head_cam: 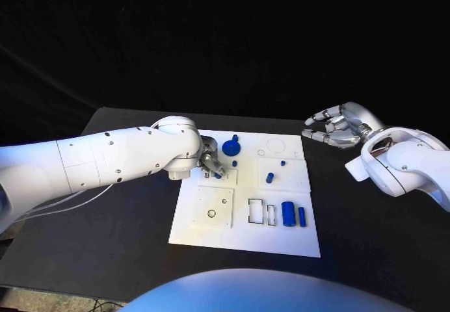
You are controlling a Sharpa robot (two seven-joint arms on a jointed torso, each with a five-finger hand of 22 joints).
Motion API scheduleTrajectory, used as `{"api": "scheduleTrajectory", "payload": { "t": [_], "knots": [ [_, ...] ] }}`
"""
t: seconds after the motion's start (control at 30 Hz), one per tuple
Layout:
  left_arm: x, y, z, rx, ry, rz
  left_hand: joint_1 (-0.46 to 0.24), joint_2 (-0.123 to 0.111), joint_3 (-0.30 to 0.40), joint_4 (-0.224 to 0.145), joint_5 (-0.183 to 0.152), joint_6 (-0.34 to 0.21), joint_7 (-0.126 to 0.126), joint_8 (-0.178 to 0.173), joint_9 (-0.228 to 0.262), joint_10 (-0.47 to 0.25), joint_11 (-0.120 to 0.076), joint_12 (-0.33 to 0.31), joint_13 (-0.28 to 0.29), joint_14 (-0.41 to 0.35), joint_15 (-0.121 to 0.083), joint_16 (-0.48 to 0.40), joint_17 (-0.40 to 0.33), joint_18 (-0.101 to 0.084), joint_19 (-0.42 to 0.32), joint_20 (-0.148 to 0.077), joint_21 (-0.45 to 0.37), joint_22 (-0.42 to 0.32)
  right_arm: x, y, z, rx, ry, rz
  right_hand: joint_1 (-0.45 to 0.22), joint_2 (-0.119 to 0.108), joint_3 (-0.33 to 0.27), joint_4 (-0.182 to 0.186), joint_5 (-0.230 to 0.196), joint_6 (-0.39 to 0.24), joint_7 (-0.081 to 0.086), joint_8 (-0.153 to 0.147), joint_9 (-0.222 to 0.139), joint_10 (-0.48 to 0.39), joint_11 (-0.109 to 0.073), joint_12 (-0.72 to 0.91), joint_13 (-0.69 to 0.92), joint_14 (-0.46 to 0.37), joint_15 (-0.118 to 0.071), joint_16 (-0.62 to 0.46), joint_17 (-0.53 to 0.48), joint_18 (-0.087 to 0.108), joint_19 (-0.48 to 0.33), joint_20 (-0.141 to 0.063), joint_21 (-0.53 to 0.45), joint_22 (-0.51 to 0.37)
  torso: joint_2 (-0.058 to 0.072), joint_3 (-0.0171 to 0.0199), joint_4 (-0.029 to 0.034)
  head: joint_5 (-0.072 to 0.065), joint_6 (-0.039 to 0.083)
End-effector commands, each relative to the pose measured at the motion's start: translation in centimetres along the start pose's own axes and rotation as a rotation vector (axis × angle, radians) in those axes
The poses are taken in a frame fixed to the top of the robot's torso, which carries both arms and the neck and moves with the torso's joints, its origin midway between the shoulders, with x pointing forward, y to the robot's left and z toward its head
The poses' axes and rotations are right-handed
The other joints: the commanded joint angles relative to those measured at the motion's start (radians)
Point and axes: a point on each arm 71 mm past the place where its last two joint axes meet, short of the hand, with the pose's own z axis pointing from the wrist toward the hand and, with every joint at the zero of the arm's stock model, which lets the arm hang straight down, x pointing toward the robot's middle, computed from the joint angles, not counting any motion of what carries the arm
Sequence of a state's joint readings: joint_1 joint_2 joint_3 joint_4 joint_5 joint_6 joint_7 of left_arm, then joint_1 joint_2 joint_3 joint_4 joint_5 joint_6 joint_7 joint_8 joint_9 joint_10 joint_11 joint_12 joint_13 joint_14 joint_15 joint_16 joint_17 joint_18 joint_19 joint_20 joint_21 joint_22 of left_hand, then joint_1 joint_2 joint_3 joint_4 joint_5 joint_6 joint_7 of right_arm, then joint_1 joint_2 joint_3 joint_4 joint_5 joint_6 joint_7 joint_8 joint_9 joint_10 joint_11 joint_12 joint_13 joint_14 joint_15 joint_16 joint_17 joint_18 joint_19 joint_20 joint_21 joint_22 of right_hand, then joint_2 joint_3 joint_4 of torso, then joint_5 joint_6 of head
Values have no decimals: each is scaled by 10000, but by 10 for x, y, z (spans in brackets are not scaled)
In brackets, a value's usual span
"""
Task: Assemble the parts on the task board
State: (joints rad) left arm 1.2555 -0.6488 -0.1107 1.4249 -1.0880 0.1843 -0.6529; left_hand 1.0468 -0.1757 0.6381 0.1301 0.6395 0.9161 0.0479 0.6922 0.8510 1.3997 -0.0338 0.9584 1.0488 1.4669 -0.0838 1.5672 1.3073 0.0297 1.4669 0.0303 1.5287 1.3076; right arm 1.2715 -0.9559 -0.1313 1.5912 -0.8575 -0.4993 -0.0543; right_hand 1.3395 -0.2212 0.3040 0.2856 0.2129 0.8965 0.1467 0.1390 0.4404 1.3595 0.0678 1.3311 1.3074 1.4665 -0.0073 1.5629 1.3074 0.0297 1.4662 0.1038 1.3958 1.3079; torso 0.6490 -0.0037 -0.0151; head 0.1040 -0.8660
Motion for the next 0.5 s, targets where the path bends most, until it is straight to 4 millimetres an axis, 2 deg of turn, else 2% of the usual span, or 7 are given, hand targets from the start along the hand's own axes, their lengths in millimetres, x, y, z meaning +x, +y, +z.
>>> {"api": "scheduleTrajectory", "payload": {
  "t": [0.03,0.17,0.5],
  "knots": [
    [5,0,1,-136,521,233,-155,1,1760,-1714,-175,67,-142,56,46,108,-6,-27,-7,1038,-92,36,2635,-158,657,-77,26,2259,1,1,0,-73,125,-27,-75,-3,60,-20,54,72,-18,62,8,-38,-34,-20,116,960,39,-39,2347,145,0,18,-60,1906,-2,0,-3,-13,-34],
    [6,-1,2,-154,628,244,-270,18,1724,-1657,-346,80,-161,84,88,144,-13,-25,-17,1038,-108,36,2635,-163,670,-86,37,2274,2,1,0,-78,123,-23,-78,-5,64,-21,56,71,-19,63,10,-36,-35,-18,117,963,39,-35,2357,146,-2,17,-64,1904,-1,1,0,-23,-42],
    [4,-2,5,-180,590,148,-650,6,1561,-1393,-1051,93,-237,111,185,225,-53,26,-2,1038,-155,36,2635,-177,711,-123,69,2317,2,1,0,-92,121,12,-115,-10,65,-9,19,66,-18,67,13,-32,-34,-14,118,962,38,-37,2353,146,0,15,-66,1905,0,4,-9,-37,-64]
  ]
}}
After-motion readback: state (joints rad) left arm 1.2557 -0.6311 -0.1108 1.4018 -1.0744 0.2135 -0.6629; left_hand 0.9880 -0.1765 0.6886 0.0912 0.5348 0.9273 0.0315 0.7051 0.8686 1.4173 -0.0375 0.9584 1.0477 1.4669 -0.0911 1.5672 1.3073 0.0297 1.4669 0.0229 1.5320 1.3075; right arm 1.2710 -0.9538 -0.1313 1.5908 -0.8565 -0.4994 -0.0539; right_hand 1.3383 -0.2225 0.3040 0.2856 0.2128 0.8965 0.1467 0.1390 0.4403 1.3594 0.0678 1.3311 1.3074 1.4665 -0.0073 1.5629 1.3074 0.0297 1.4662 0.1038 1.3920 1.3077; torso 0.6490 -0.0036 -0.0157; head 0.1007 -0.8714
